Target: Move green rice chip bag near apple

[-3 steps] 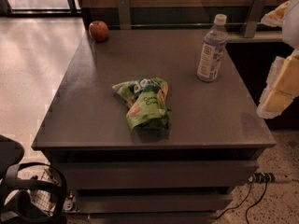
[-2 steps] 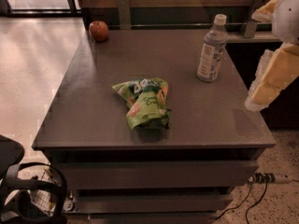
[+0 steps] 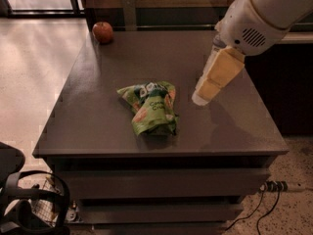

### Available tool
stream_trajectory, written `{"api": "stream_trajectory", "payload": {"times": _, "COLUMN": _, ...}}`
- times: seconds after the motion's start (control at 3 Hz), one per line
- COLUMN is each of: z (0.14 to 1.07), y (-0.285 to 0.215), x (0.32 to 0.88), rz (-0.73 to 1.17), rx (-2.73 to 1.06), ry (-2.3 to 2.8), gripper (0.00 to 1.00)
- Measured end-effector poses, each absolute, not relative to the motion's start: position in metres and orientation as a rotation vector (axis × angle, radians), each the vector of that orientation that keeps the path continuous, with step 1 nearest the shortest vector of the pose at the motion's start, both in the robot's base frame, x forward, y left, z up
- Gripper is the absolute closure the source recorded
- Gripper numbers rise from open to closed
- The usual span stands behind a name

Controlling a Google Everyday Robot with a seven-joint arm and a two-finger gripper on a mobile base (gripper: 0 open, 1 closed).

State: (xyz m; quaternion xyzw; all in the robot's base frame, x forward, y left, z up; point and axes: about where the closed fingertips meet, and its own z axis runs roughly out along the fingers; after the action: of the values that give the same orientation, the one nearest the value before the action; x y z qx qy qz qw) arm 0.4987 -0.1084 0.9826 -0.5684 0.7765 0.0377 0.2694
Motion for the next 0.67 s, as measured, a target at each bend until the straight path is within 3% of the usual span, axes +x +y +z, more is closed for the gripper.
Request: {"api": "stream_trajectory", "payload": {"times": 0.67, "z": 0.937, "y": -0.045, "x": 0.520, "rz": 0.315, "rx": -1.399, "ry": 2.176, "gripper": 0.00}}
